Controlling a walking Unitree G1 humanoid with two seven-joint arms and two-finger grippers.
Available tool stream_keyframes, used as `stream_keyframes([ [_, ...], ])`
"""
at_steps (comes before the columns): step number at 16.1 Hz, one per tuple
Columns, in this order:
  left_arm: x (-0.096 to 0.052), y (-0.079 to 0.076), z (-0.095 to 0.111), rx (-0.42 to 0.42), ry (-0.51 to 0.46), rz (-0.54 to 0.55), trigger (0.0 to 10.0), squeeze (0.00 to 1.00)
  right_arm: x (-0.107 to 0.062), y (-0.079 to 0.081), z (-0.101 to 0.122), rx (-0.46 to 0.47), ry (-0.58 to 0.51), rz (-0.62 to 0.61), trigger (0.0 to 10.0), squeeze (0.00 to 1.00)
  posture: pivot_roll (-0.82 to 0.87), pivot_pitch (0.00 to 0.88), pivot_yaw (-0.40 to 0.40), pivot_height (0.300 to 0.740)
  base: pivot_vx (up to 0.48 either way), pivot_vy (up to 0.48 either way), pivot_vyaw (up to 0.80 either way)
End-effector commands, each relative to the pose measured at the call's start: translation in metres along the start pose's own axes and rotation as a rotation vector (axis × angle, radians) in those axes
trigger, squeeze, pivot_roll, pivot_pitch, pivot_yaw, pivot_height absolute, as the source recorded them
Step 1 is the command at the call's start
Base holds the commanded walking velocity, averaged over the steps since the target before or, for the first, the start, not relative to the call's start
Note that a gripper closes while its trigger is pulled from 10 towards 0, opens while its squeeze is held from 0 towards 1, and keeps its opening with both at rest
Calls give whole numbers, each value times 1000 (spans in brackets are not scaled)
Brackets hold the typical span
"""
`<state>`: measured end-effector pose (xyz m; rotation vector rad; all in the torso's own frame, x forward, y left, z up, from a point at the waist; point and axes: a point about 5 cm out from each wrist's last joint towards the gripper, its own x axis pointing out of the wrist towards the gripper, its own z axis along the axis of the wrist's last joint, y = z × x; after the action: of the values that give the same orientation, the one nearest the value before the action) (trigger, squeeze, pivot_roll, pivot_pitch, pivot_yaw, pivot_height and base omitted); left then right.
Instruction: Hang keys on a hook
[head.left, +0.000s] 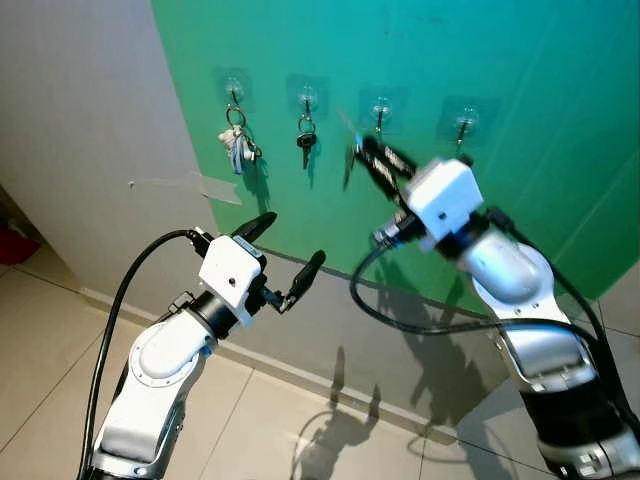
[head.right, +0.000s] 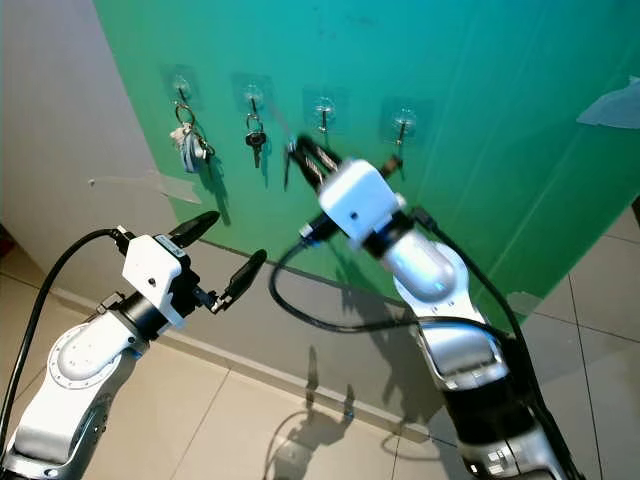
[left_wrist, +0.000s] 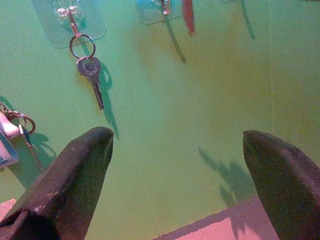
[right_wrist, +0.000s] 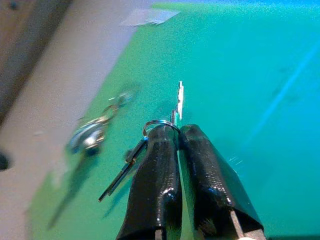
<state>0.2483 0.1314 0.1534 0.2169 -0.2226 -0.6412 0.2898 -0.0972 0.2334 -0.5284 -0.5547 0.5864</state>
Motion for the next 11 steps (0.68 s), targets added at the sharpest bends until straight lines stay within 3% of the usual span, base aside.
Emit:
stream_keyframes([
  [1,0,-3,4,19,-14,-2,10000,0,5,-2,-3,-60,24,-41,10000,0,-41,0,16,740,0,0,0],
  [4,0,-8,3,16,-12,-1,10000,0,15,-3,-2,-96,26,-117,10000,0,-37,0,11,740,0,0,0],
  [11,2,-8,4,13,-12,1,10000,0,31,8,-9,-143,13,-104,10000,0,-35,0,8,740,0,0,0],
])
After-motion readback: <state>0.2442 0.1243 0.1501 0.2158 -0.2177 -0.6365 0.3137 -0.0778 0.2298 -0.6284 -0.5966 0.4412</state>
